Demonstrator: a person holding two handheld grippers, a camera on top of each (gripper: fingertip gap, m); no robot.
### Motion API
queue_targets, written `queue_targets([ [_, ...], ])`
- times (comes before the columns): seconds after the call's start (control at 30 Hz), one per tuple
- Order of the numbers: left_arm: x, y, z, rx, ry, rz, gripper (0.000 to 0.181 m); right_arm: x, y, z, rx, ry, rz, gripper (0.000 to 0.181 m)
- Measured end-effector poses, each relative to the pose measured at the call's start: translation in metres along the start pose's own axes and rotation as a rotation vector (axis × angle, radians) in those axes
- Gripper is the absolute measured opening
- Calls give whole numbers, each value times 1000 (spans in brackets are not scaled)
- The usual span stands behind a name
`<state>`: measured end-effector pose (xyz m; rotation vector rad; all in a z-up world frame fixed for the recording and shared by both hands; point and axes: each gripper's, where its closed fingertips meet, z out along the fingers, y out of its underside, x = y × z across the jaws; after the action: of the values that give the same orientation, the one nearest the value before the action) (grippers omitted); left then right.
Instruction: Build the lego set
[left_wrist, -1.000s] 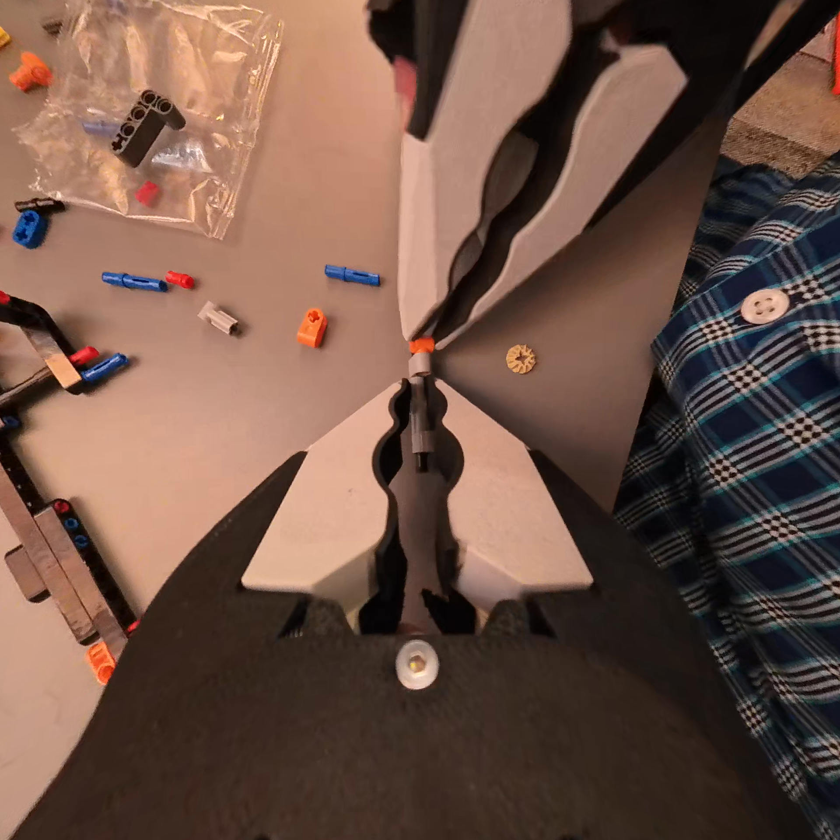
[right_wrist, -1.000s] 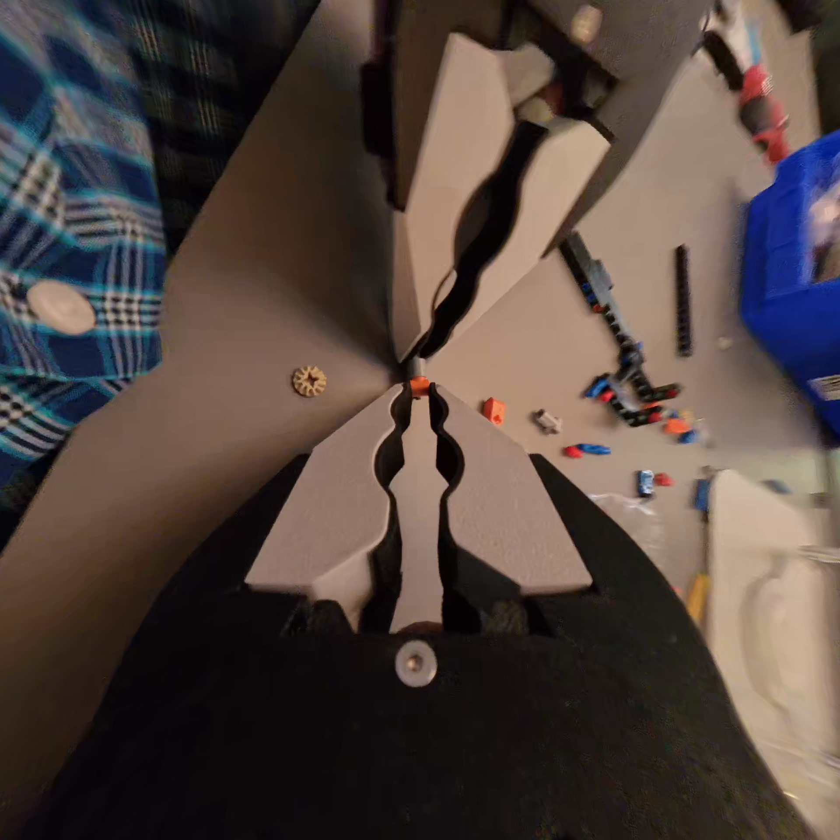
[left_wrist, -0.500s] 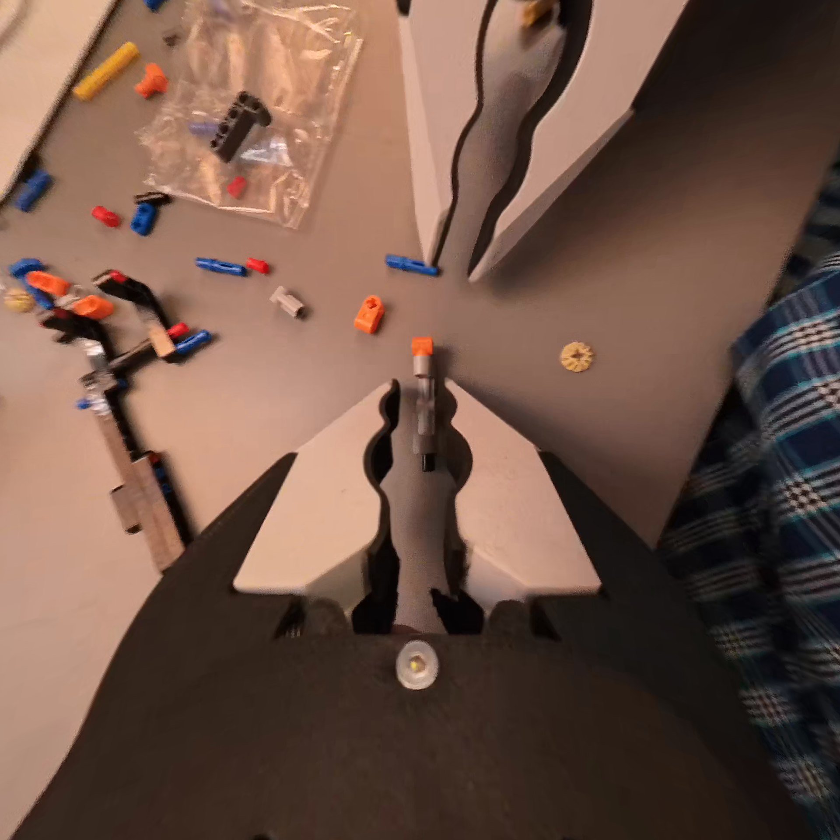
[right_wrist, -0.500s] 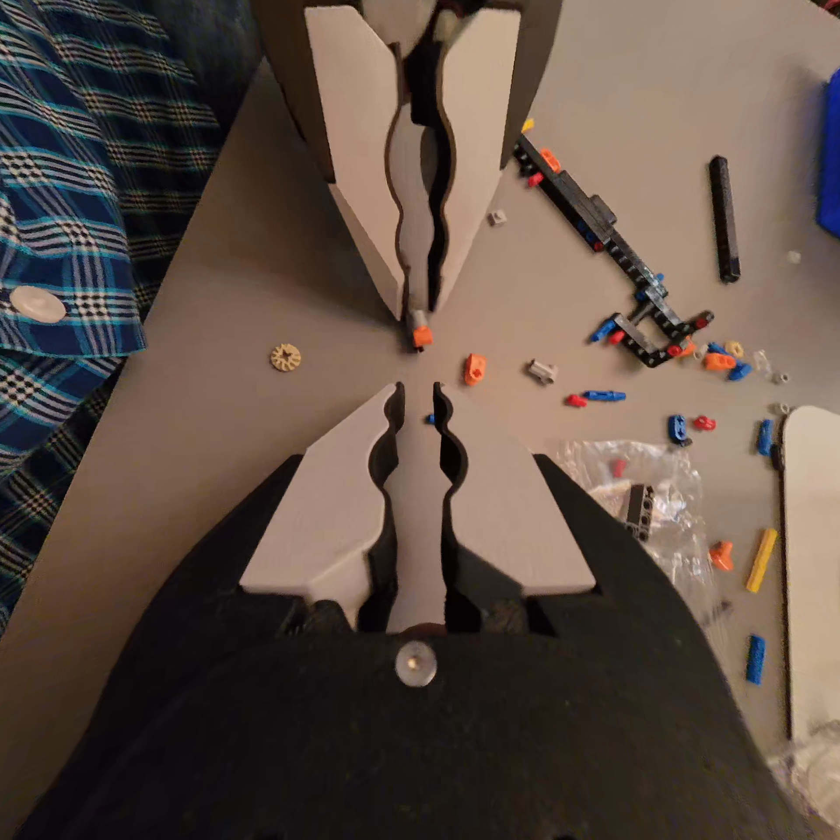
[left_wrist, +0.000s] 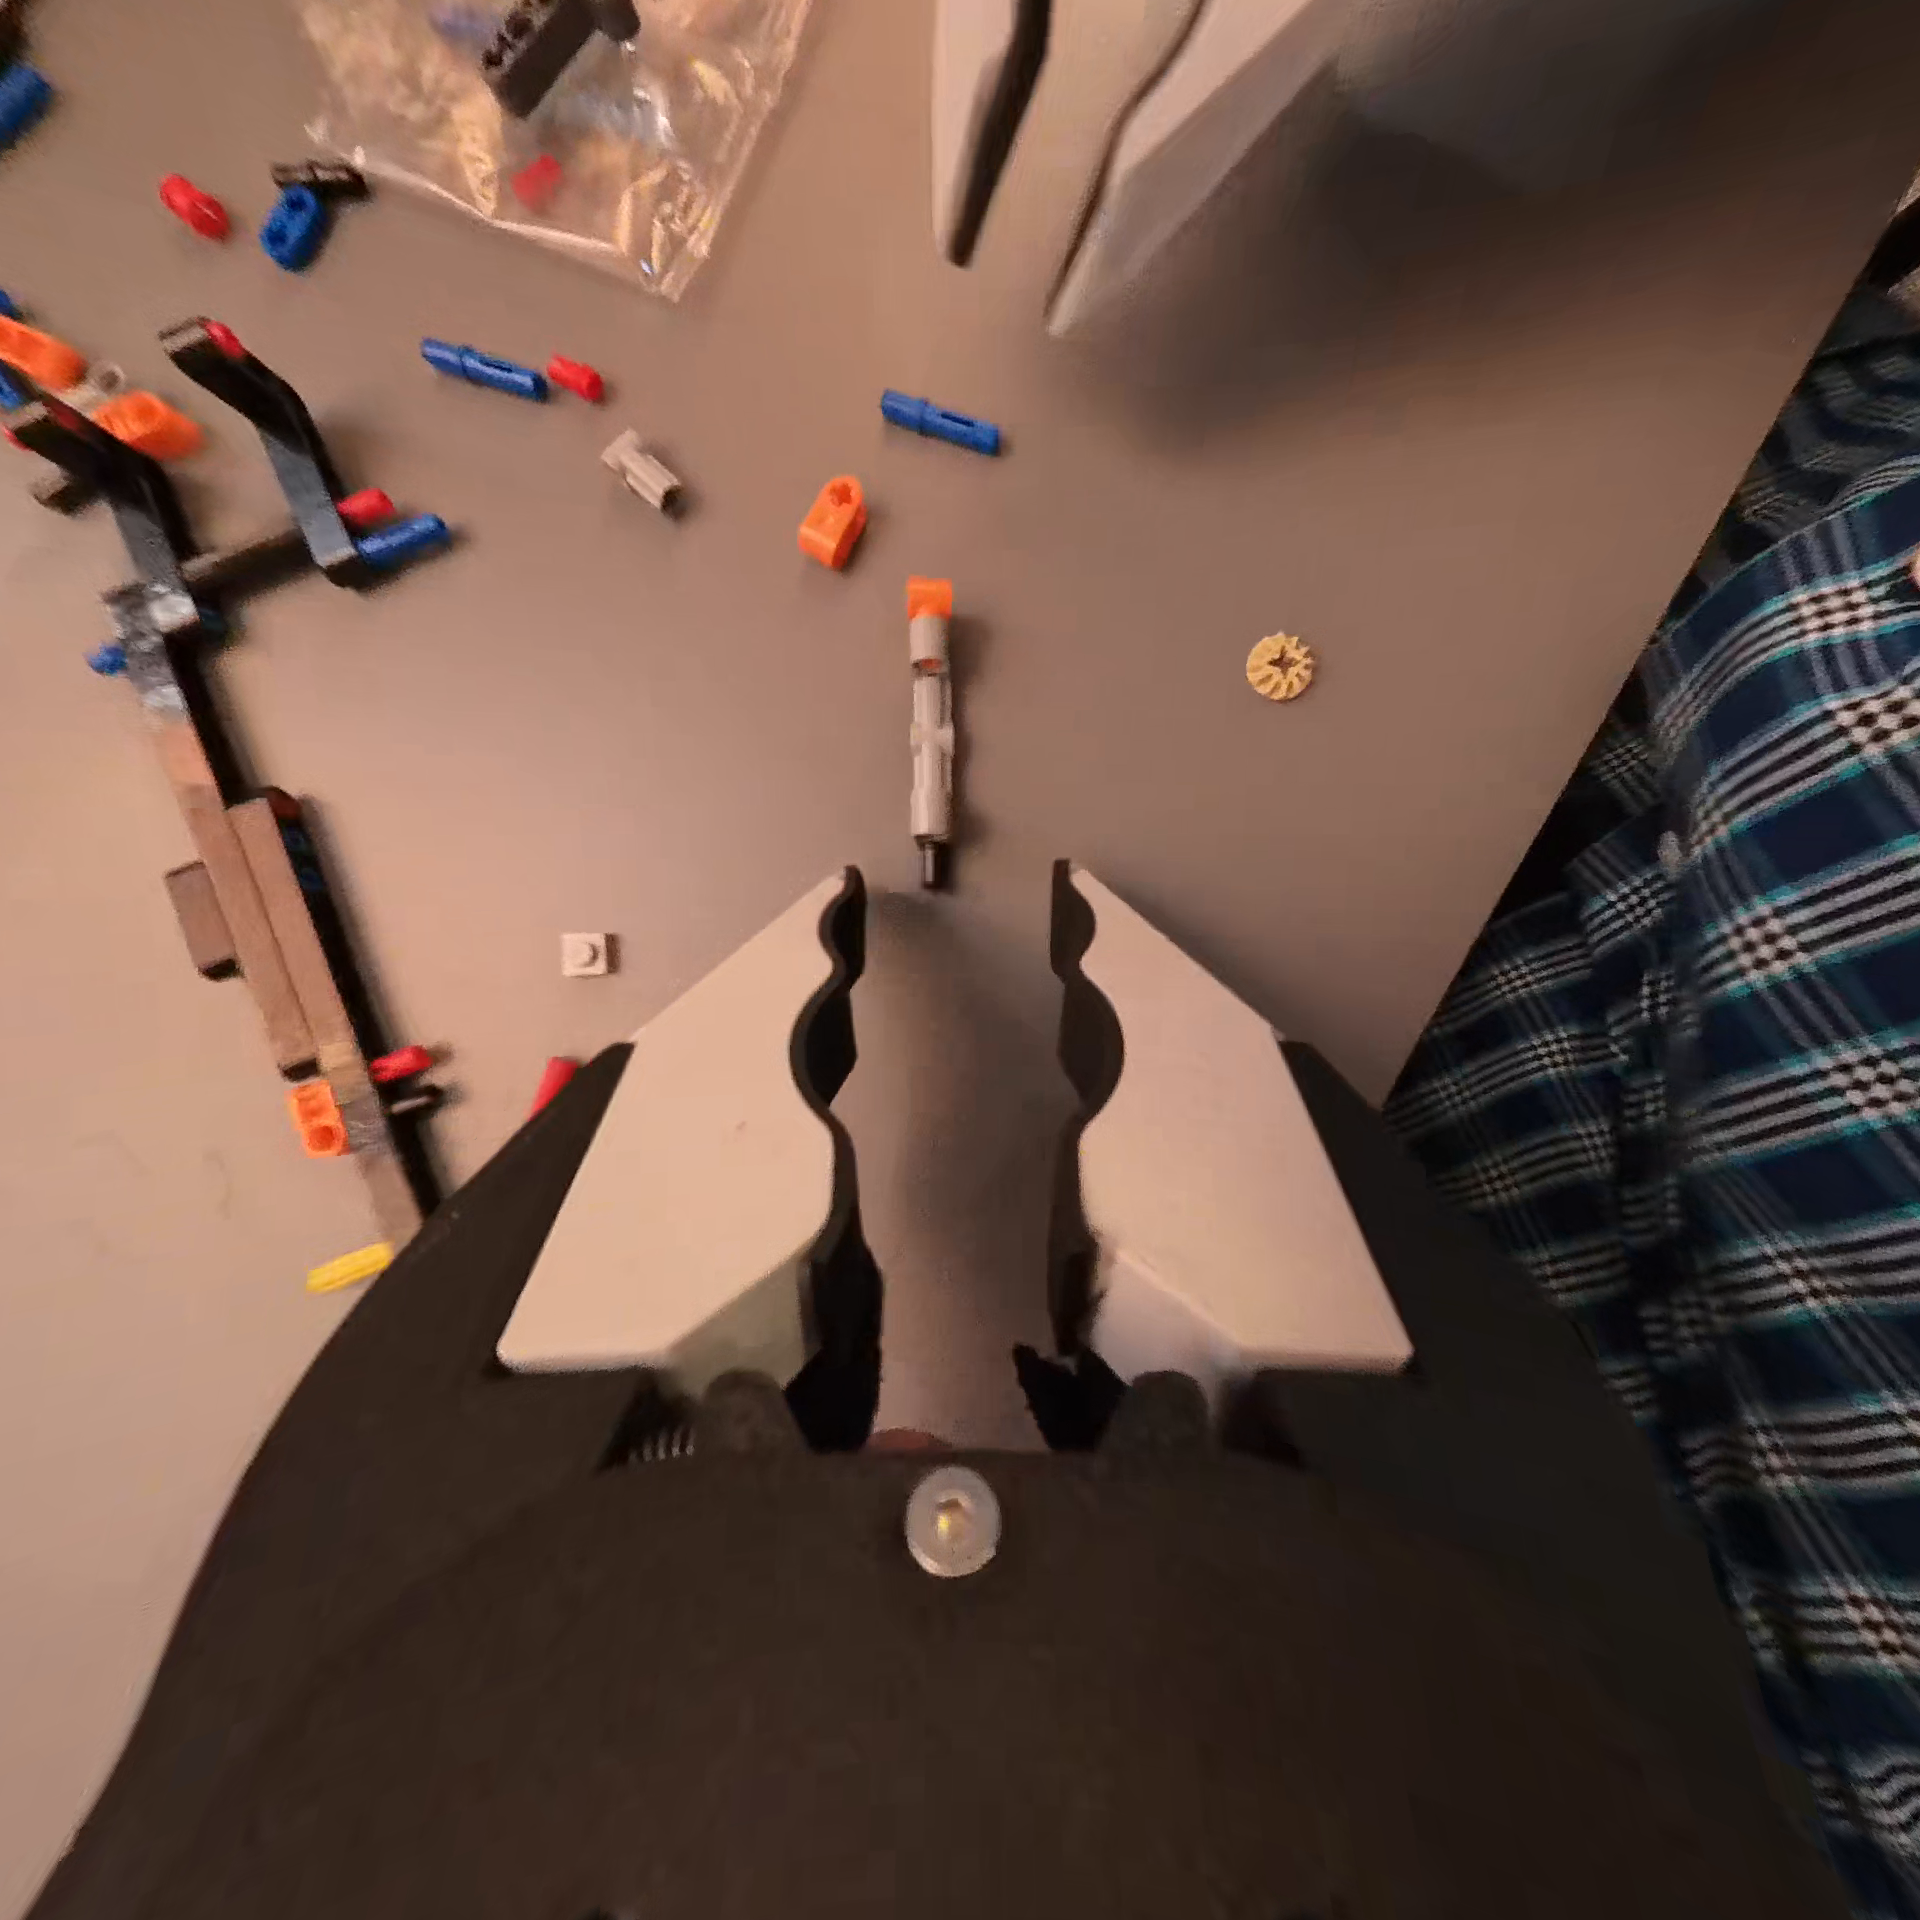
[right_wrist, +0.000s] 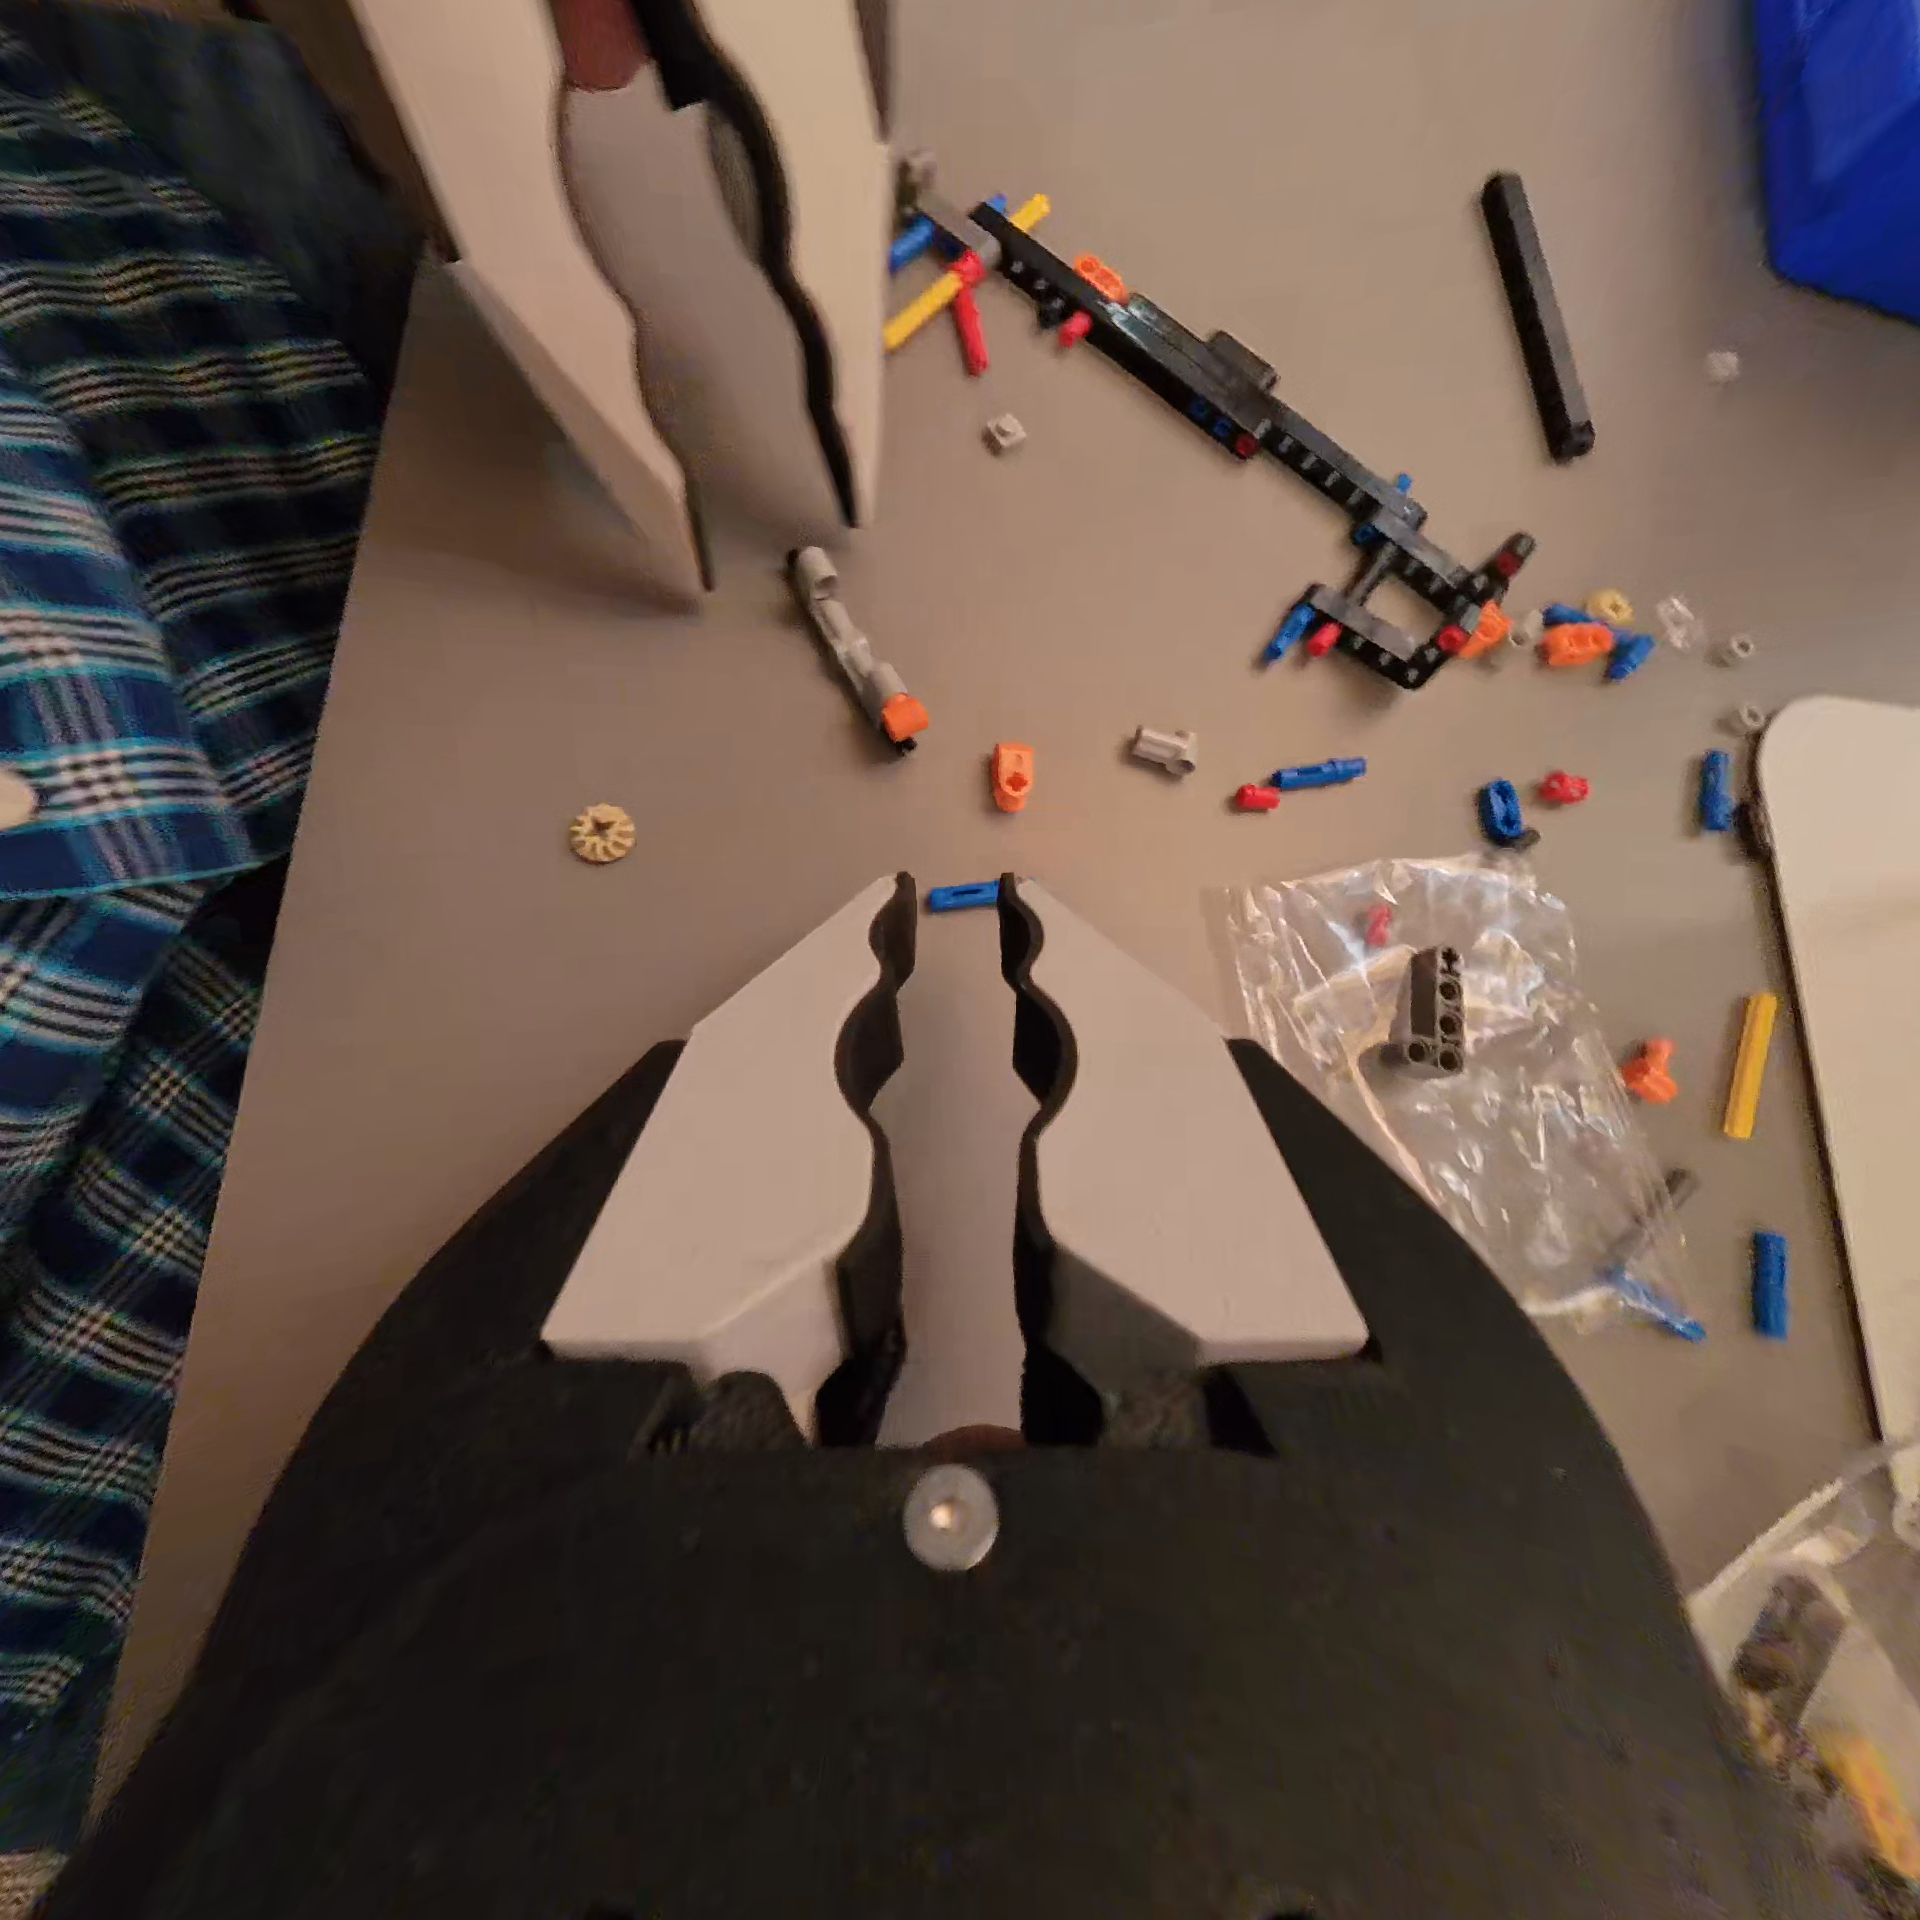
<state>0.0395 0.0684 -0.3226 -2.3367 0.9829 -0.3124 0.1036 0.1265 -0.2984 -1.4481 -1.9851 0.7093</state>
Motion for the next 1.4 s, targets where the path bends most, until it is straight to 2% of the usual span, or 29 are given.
queue_targets([
  [0.27, 34, -10, 7, 69, 100, -115, 33, -27, -12, -1, 17, -126, 114, 14],
  [0.47, 52, -29, 12, 140, 203, -155, 46, -40, -10, 7, 2, -145, 158, 17],
  [0.57, 40, -29, -5, 180, 149, -141, 47, -39, -13, 4, 16, -140, 179, 20],
  [0.73, -5, -17, -39, 184, -32, -111, 47, -40, -25, 13, 26, -128, 247, 33],
  [0.8, -14, -9, -40, 167, -61, -112, 46, -40, -28, 25, 9, -109, 281, 39],
  [0.9, -18, -3, -39, 149, -70, -110, 45, -38, -28, 42, -43, -59, 269, 35],
  [1.03, -22, -3, -41, 161, -75, -107, 45, -35, -27, 54, -89, -64, 213, 12],
  [1.13, -28, -5, -45, 176, -82, -107, 44, -33, -26, 57, -130, -98, 115, 7],
  [1.27, -35, -7, -47, 173, -91, -91, 44, -30, -25, 58, -176, -147, -49, 6],
  [1.4, -38, -9, -48, 184, -92, -97, 44, -23, -31, 49, -155, -157, -50, 23],
])
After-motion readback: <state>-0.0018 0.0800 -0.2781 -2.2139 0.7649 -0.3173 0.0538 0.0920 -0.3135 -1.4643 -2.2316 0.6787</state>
